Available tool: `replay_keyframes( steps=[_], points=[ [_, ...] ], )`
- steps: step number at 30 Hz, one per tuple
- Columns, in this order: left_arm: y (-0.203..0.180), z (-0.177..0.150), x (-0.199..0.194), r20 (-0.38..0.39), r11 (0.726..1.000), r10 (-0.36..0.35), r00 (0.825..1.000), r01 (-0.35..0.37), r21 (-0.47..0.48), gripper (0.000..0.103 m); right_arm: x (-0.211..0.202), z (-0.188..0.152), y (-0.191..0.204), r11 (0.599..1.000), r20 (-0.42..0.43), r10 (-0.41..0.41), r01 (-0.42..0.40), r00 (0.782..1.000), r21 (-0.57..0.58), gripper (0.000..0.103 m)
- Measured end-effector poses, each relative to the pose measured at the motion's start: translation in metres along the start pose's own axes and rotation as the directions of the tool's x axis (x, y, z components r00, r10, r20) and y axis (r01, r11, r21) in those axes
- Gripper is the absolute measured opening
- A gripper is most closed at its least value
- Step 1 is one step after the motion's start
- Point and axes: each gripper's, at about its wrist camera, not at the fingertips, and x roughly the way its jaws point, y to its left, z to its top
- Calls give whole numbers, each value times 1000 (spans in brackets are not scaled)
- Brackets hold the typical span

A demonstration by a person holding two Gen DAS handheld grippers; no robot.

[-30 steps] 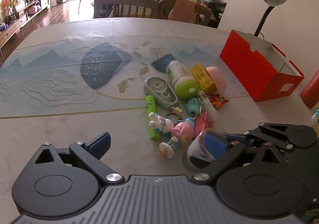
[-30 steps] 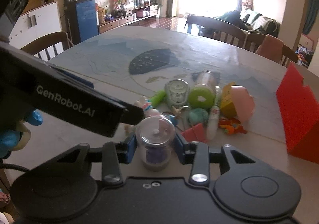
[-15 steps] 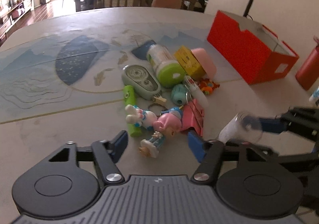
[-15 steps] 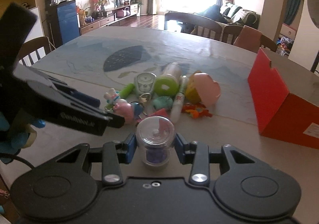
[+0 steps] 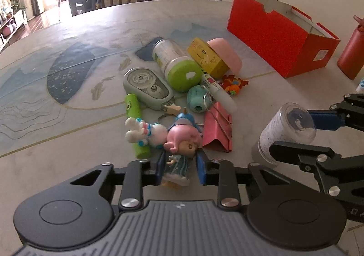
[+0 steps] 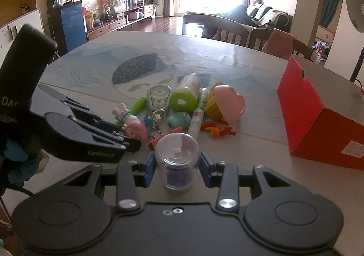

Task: Organize rigid objects
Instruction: 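Grasp the pink-haired doll with the left tool while the right tool grasps the clear cup, then carry the doll and cup into the red box and open both tools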

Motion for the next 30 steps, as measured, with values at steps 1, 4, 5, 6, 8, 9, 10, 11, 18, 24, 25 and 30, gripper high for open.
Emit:
replay_keyframes(
  steps=[1, 4, 5, 6, 8, 9, 10, 11, 18, 24, 25, 30],
  points=[
    [0, 0, 0, 0, 1000, 2, 1000, -2, 5, 27, -1, 1, 0, 1000, 3, -4, 4, 1000, 0, 40],
    [2, -1, -3, 1, 1000, -2, 1000, 2, 4, 27, -4, 4, -1, 1000, 5, -6, 6, 1000, 8, 40],
    [3, -1, -5, 1, 1000, -3, 1000, 3, 1, 27, -6, 5, -2, 1000, 7, -8, 8, 1000, 11, 40],
    [5, -1, -7, 0, 1000, -8, 1000, 8, 0, 27, -8, 7, -3, 1000, 11, -11, 11, 1000, 16, 40],
    [8, -1, -14, 4, 1000, -16, 1000, 16, -9, 27, -14, 10, -5, 999, 16, -18, 18, 1000, 26, 40],
    [10, -1, -17, 5, 1000, -21, 1000, 21, -14, 27, -18, 12, -7, 999, 20, -24, 24, 999, 32, 40],
    [12, 0, -22, 7, 999, -27, 1000, 27, -20, 27, -21, 15, -9, 999, 24, -31, 31, 999, 37, 40],
    [14, 0, -27, 12, 999, -34, 999, 34, -26, 27, -24, 17, -10, 998, 27, -36, 35, 999, 44, 40],
    [17, 17, -61, 60, 998, -54, 997, 56, -38, 27, -53, 38, -36, 992, 60, -89, 83, 994, 93, 40],
    [4, 49, -76, 103, 997, -81, 991, 82, -11, 27, -75, 61, -76, 983, 115, -151, 137, 982, 125, 40],
    [-1, 55, -78, 113, 996, -85, 990, 86, -4, 27, -78, 66, -86, 981, 126, -161, 145, 979, 129, 40],
    [-32, 91, -80, 147, 995, -100, 984, 99, 9, 27, -83, 82, -132, 978, 167, -189, 171, 968, 118, 40]
  ],
)
